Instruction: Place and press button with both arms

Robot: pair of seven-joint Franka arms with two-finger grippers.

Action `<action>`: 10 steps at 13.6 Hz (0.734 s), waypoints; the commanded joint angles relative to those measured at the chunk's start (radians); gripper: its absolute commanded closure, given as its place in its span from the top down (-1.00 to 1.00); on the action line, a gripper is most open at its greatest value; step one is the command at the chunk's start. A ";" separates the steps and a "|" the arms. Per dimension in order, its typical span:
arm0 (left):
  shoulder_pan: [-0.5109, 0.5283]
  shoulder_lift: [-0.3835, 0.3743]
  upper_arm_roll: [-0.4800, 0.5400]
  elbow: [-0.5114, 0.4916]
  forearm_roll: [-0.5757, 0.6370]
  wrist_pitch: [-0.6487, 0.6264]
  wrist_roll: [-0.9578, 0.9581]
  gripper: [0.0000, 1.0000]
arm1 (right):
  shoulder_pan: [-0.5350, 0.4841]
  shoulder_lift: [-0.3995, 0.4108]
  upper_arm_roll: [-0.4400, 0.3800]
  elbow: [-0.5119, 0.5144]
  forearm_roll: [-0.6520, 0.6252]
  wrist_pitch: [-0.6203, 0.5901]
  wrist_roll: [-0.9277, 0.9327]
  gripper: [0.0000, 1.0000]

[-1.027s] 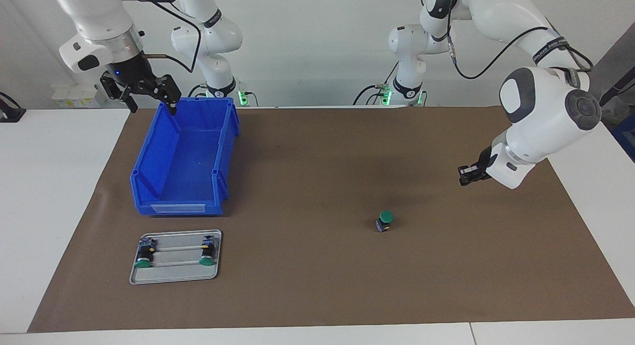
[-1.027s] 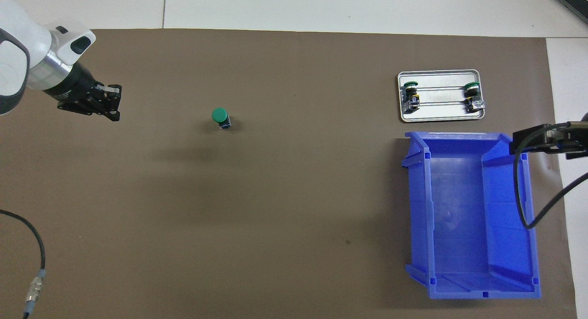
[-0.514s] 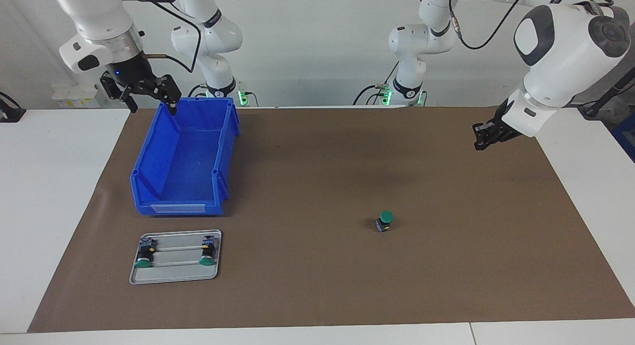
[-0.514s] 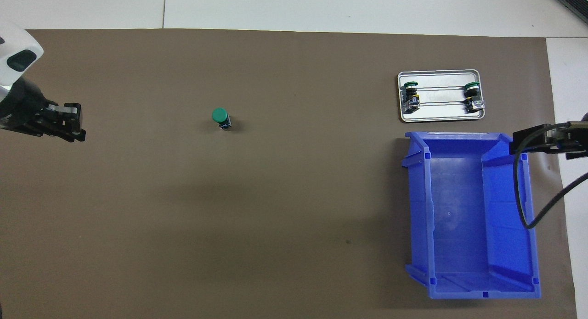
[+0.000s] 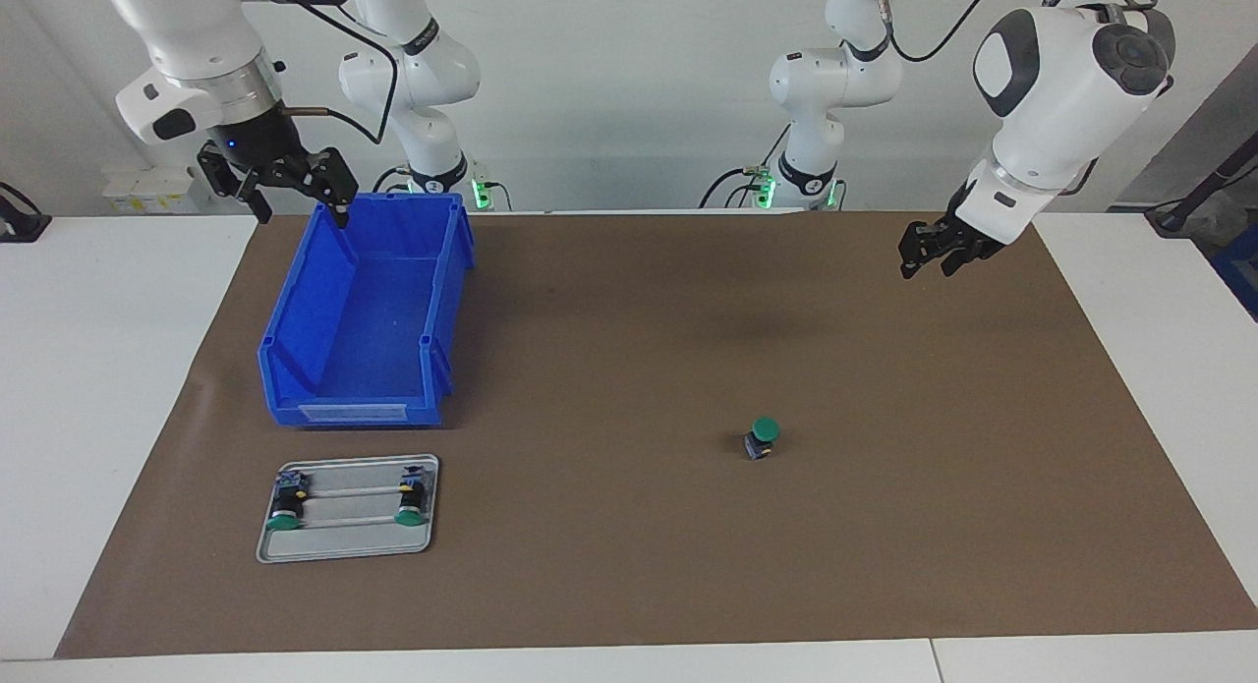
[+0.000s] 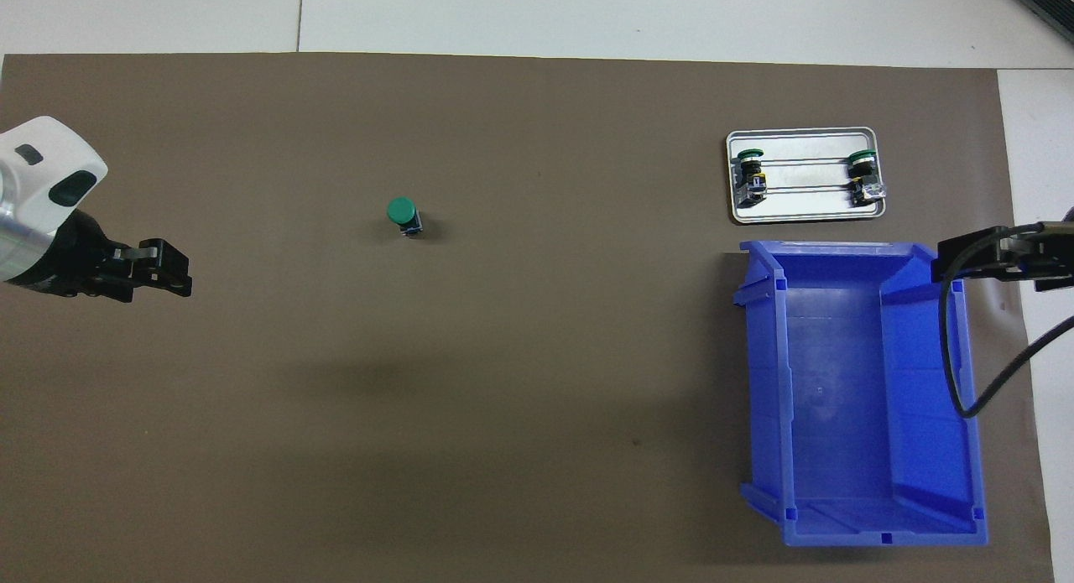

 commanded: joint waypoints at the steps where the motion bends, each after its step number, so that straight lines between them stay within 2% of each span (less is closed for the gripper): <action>1: 0.007 -0.032 -0.007 -0.040 0.018 0.041 -0.001 0.89 | -0.009 -0.012 -0.004 -0.011 0.010 -0.008 -0.006 1.00; 2: 0.007 -0.032 -0.007 -0.040 0.018 0.041 -0.001 0.94 | -0.010 -0.012 -0.004 -0.011 0.012 -0.008 -0.006 1.00; 10: 0.016 -0.028 -0.005 -0.029 0.016 0.042 0.011 0.97 | -0.009 -0.012 -0.004 -0.011 0.012 -0.007 -0.006 1.00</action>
